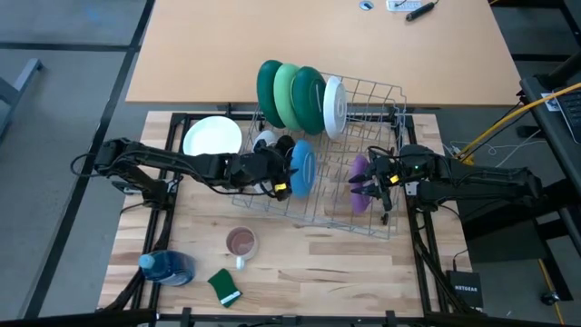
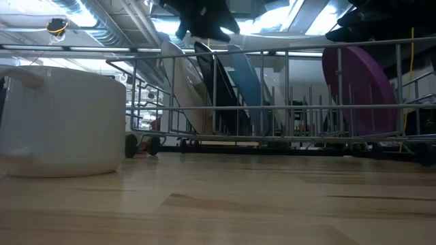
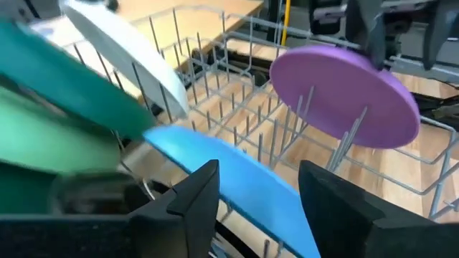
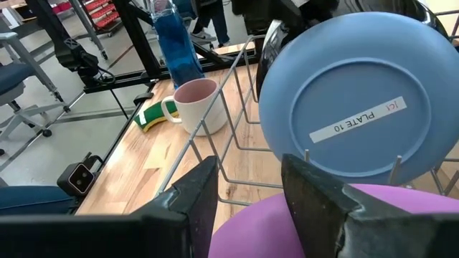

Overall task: Sort dishes
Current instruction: Put the white plate into the dishwasher rack

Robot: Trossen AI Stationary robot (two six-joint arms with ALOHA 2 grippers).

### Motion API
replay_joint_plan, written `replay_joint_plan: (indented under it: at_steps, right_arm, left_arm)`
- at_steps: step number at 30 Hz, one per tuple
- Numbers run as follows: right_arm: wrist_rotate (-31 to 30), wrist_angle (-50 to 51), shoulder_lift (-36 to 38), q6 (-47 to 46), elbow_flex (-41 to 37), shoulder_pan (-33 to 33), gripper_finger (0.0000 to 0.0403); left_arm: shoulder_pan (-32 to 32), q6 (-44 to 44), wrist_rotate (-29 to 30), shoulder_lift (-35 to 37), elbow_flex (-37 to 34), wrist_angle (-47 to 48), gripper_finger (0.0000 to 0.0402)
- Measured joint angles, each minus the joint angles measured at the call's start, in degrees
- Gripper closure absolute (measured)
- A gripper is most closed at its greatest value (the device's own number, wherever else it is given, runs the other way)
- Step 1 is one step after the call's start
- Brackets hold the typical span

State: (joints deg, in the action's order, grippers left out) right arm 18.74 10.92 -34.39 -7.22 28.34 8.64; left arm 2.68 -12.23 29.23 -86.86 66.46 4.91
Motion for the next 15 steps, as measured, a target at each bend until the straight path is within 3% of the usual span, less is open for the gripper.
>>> replay_joint_plan:
  at_steps: [9,15]
  right_arm:
    - [0.0,0.0,0.0,0.0,0.0,0.0,0.0242]
    - [0.0,0.0,0.0,0.0,0.0,0.0,0.0242]
  left_arm:
    - [-0.1,7.6,0.2,8.7,0.1,0.7,0.0212]
    - [-0.1,8.8,7.8,17.0,0.2,16.1,0.0212]
